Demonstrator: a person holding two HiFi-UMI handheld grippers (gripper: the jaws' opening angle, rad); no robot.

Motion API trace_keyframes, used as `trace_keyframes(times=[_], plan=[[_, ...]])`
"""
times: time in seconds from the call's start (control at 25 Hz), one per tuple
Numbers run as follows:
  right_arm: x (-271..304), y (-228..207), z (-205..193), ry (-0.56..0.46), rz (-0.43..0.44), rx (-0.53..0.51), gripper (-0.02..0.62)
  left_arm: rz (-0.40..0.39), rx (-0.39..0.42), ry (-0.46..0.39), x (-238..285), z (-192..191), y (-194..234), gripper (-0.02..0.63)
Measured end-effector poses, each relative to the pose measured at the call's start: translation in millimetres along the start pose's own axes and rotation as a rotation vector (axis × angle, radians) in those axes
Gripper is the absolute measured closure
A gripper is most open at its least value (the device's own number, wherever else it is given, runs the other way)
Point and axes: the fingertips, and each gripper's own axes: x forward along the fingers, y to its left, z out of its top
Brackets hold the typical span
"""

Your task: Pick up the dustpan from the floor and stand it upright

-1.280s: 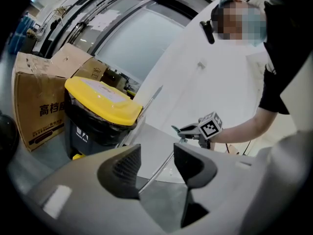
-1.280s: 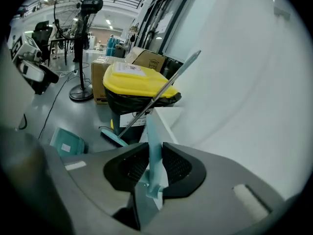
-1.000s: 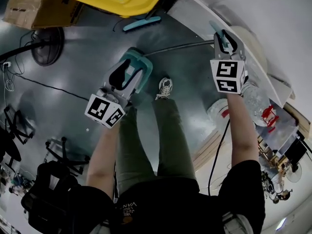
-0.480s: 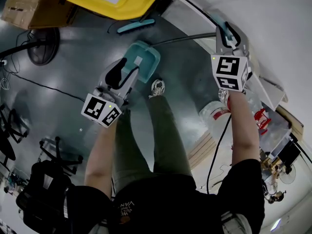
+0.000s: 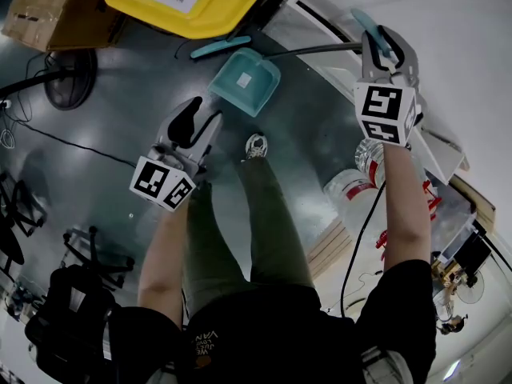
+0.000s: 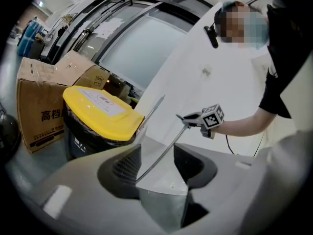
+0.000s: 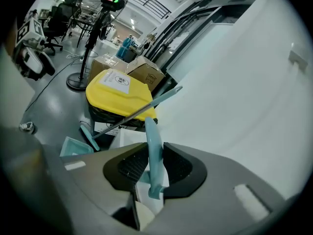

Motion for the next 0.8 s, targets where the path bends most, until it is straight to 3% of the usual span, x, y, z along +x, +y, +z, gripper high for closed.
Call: trace_keyframes(times=[0.32, 0.6, 0.8], plan=[[-11, 1, 7, -0.023, -0.025, -0.1, 0.508, -0.007, -0.003, 0.011, -4, -2, -1, 0.379], [-26, 13, 10, -0.043, -0.06, -0.102, 0.506, -0.026, 0.003, 0.03, -8, -6, -1, 0.379], [-52, 45, 19, -0.086, -0.046, -0.097, 0.502, -0.042, 0.008, 0.042, -16, -6, -1, 0.379]])
